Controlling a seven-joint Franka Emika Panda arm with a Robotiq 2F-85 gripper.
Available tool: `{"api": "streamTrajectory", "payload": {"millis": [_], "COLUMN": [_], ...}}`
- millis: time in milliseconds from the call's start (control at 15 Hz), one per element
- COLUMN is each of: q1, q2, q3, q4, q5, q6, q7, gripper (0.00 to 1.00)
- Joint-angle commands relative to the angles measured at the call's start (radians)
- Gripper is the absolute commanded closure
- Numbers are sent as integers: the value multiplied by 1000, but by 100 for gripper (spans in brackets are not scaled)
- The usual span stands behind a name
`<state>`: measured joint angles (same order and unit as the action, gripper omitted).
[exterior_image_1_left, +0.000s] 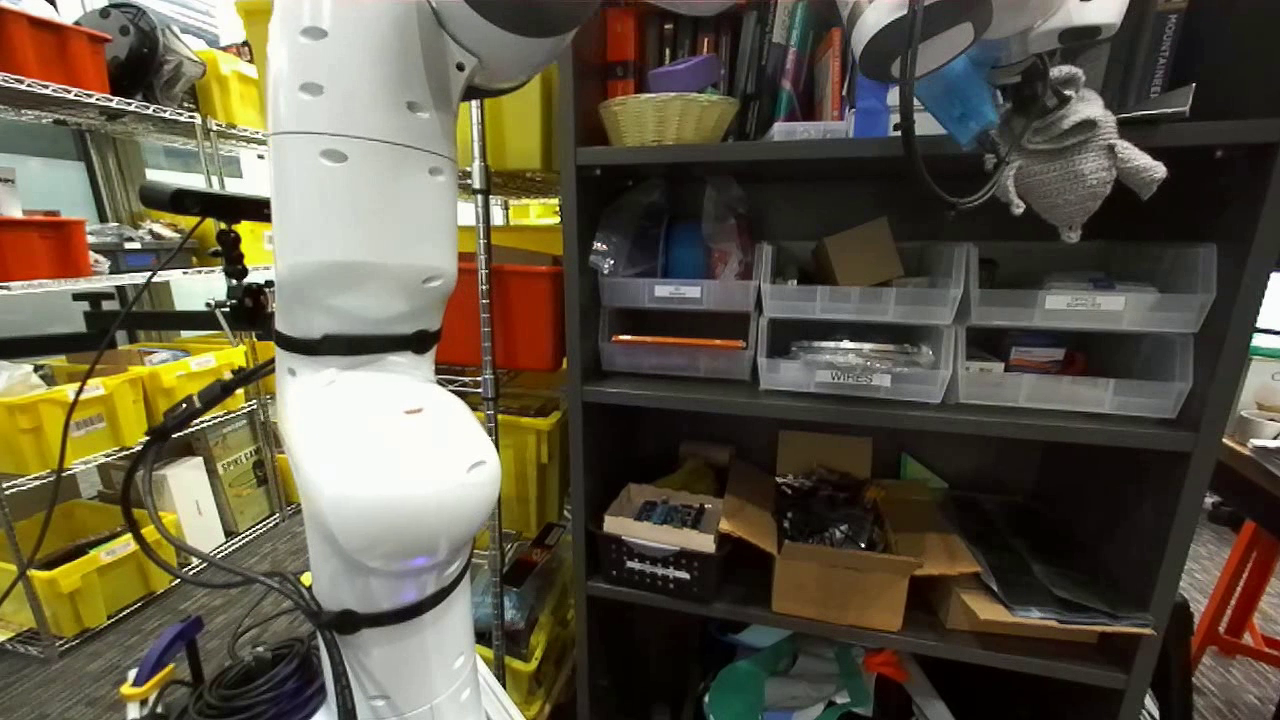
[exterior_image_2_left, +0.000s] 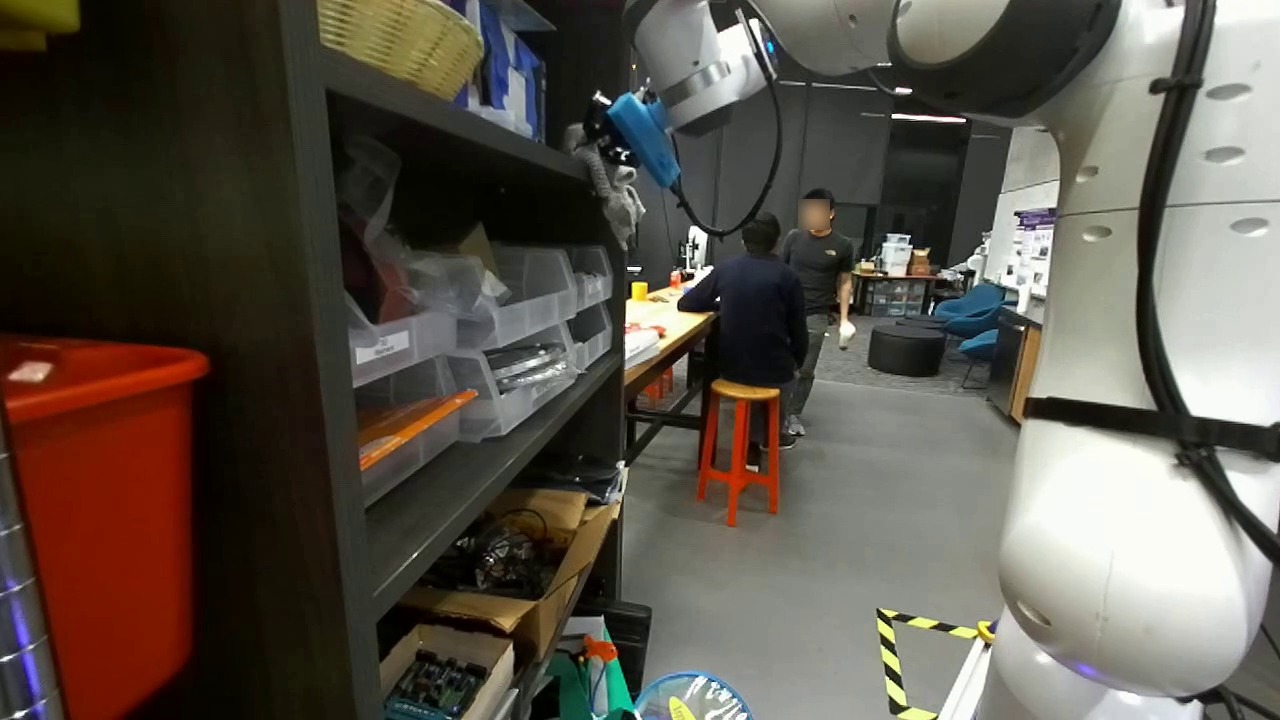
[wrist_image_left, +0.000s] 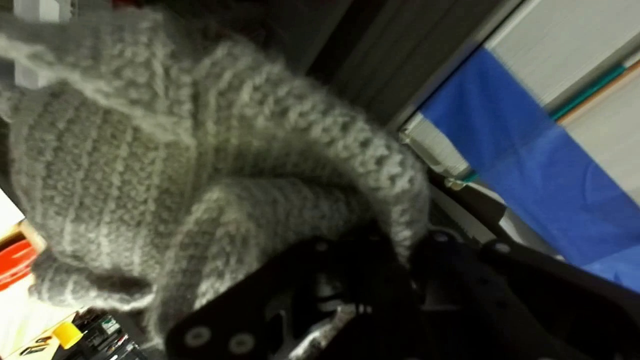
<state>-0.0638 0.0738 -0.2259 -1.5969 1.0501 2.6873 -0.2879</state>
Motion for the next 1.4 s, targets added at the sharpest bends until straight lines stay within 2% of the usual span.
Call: {"api": "streamTrajectory", "payload": {"millis": [0,667,1333], "q1": [23,42,53], "q2": [-87,-248,-361], "q3": [24,66,110], "q4": [-121,-317,-462], "q5": [20,64,67], "q6": [17,44,69], "q7": [-78,-258,-357], "gripper": [97,97,97]}}
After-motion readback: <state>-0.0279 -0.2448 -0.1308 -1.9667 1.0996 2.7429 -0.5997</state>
